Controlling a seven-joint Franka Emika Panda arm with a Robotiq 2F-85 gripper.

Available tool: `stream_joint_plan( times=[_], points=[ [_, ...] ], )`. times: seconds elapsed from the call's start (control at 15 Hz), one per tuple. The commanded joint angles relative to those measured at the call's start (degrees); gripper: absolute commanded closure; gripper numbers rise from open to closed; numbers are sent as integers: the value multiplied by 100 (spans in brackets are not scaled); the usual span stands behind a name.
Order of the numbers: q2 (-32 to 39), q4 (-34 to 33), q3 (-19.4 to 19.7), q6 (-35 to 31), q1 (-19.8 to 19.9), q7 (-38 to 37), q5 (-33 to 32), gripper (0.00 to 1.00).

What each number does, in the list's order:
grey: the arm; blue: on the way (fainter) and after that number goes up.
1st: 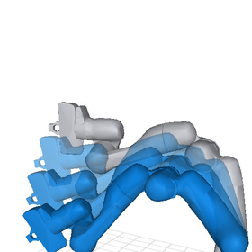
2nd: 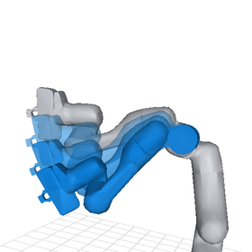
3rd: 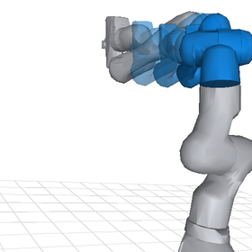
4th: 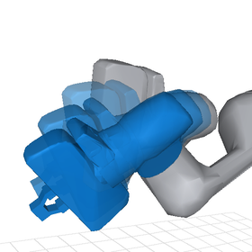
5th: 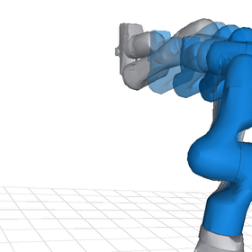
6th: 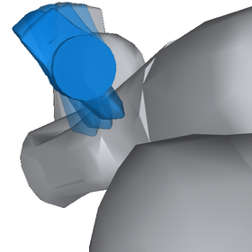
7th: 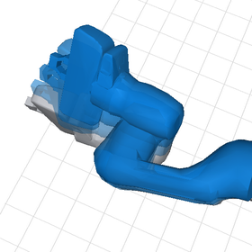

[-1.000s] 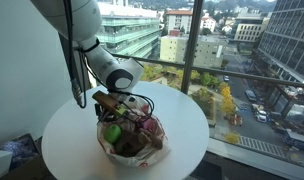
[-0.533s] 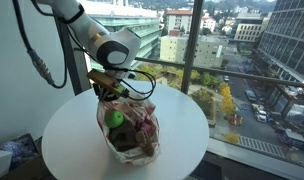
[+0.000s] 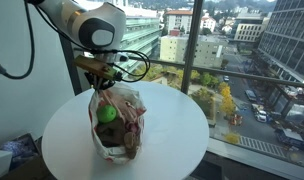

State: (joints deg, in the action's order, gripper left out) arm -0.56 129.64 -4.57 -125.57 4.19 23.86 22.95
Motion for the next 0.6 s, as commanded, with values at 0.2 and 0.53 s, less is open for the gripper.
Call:
stream_joint_plan(
  times=[0.2,0.53],
  points=[
    [958,-154,-121,-190,-616,-494,-628,100],
    [1244,-144,-183,-115,-941,-1105,-1482,74]
  ],
)
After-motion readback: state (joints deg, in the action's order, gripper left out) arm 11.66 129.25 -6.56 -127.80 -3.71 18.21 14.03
